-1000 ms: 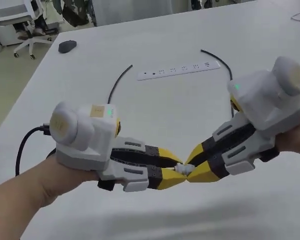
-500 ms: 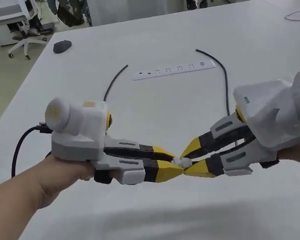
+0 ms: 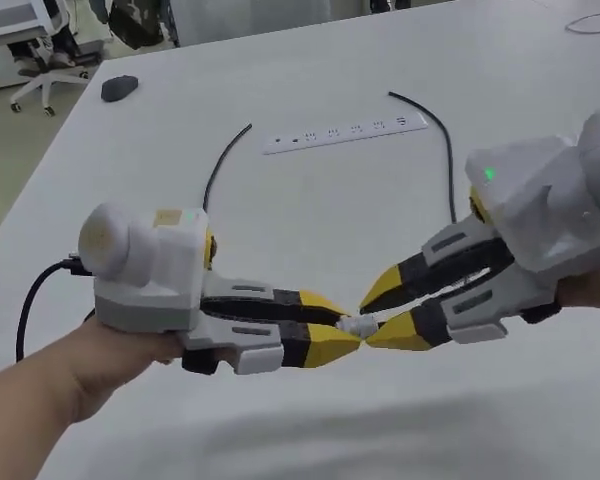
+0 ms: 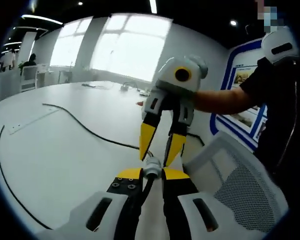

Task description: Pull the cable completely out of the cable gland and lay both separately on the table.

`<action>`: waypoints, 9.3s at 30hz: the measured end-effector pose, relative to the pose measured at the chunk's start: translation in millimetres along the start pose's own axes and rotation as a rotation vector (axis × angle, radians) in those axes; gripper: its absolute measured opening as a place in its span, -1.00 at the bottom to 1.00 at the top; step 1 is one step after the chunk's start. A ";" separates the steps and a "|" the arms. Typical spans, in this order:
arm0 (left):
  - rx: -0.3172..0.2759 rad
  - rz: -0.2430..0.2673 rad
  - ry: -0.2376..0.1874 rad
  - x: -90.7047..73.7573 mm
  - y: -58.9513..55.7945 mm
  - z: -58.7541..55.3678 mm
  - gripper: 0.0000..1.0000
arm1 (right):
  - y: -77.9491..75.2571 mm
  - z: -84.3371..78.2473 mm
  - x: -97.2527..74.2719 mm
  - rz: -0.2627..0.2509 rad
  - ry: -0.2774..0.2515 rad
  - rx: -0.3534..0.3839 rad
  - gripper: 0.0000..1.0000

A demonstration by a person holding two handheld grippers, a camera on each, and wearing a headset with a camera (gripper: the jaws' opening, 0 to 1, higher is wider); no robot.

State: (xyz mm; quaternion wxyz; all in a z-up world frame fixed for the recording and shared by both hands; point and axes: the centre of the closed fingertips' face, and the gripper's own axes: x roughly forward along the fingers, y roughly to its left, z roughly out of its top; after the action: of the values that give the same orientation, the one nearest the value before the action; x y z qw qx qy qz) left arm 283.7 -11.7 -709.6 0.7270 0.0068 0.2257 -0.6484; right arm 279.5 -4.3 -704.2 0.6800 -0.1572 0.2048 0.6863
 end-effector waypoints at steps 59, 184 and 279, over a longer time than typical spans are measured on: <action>-0.035 0.055 -0.003 0.3 11.4 -7.8 -0.71 | -10.5 -27.1 9.9 -0.034 0.116 -0.074 -1.00; 0.112 0.130 0.066 -32.2 27.5 -15.4 -0.71 | -30.2 -53.6 -5.3 -0.215 0.200 0.049 -1.00; 0.214 0.203 0.051 -57.2 29.8 -4.9 -0.70 | -48.6 -67.7 -31.2 -0.341 0.260 0.059 -1.00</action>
State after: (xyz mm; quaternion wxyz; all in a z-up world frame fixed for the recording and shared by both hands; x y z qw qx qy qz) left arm 307.1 48.3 -703.1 0.7782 0.1237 0.1716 -0.5914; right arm 324.5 -65.3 -750.6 0.7583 -0.2569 0.2814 0.5289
